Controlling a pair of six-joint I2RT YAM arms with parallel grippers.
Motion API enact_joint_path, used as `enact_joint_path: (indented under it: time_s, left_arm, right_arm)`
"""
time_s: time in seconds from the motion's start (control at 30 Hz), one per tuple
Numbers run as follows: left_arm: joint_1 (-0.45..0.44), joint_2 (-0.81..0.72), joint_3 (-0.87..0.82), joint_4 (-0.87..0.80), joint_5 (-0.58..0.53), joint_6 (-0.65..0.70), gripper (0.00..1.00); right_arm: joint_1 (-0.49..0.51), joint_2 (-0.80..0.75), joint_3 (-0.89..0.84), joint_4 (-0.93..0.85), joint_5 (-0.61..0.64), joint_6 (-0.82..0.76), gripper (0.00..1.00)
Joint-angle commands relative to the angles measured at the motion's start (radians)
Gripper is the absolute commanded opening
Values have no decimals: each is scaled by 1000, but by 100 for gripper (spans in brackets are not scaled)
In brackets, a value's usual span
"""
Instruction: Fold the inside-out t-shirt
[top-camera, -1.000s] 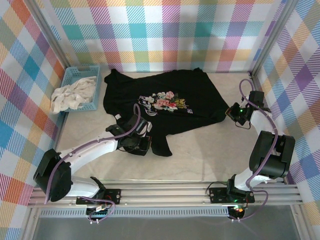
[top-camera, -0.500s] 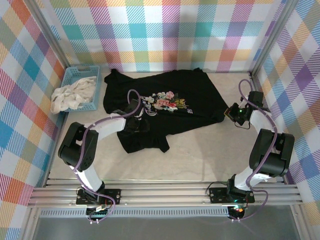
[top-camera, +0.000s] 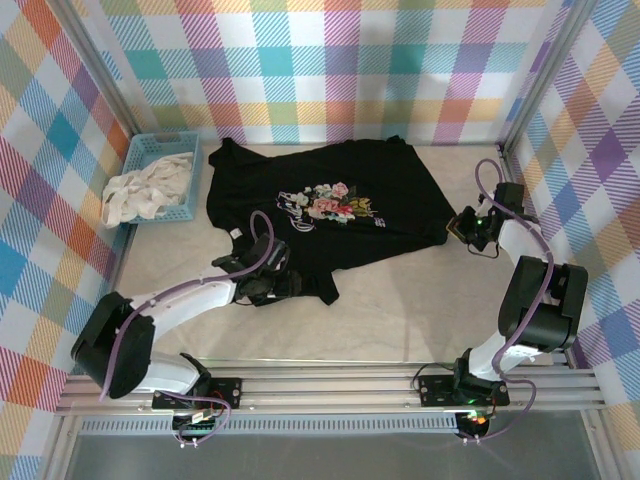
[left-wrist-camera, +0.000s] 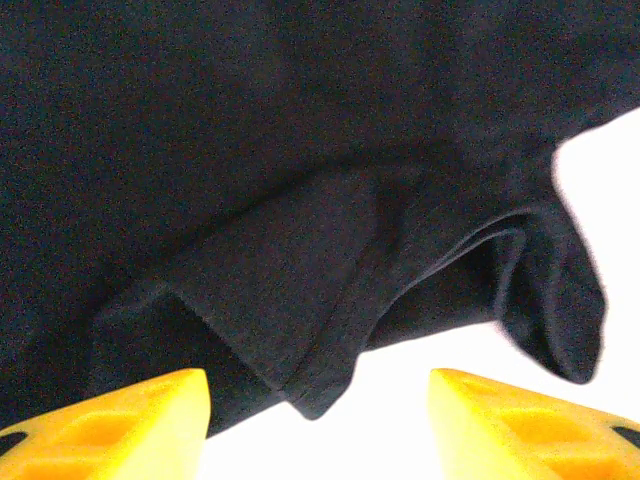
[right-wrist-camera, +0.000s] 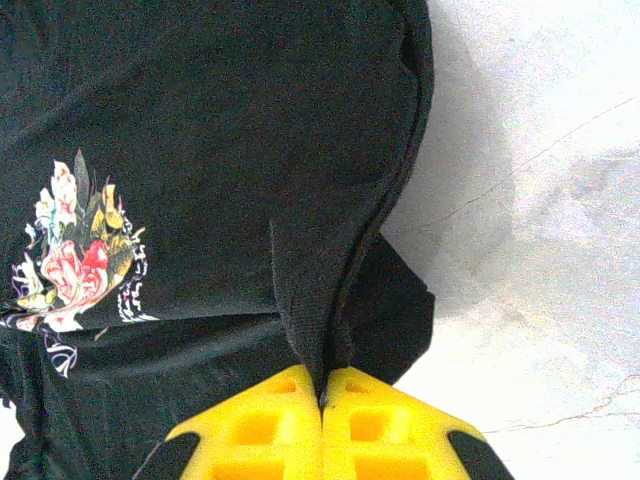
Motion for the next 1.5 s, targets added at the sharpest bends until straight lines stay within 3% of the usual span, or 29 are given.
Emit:
enact_joint_path:
  time_s: [0.0,0.2,0.53,0.7,1.0,1.17,1.47]
  left_arm:
    - [-1,27,-7,33,36,-38,59]
    - [-1,90,6,77,48,-27,56]
    - [-1,112,3,110,57,-33,33]
    - [0,106,4,111,47,-27,28]
    - [-1,64,2,100,12,-16,9]
    - [10,-67,25,17,-77,25,0]
    - [65,-441,233,-148,-293,134,0]
  right_arm:
    - [9,3,3,6,-17,-19,4]
    - [8,0,3,4,-17,-20,4]
    - [9,5,4,4,-14,-22,4]
    - [8,5,5,0,-11,-25,4]
    - [9,7,6,-1,-11,-26,4]
    - [9,-30,6,-8,8,-35,4]
    - [9,-299,17,22,31,-37,2]
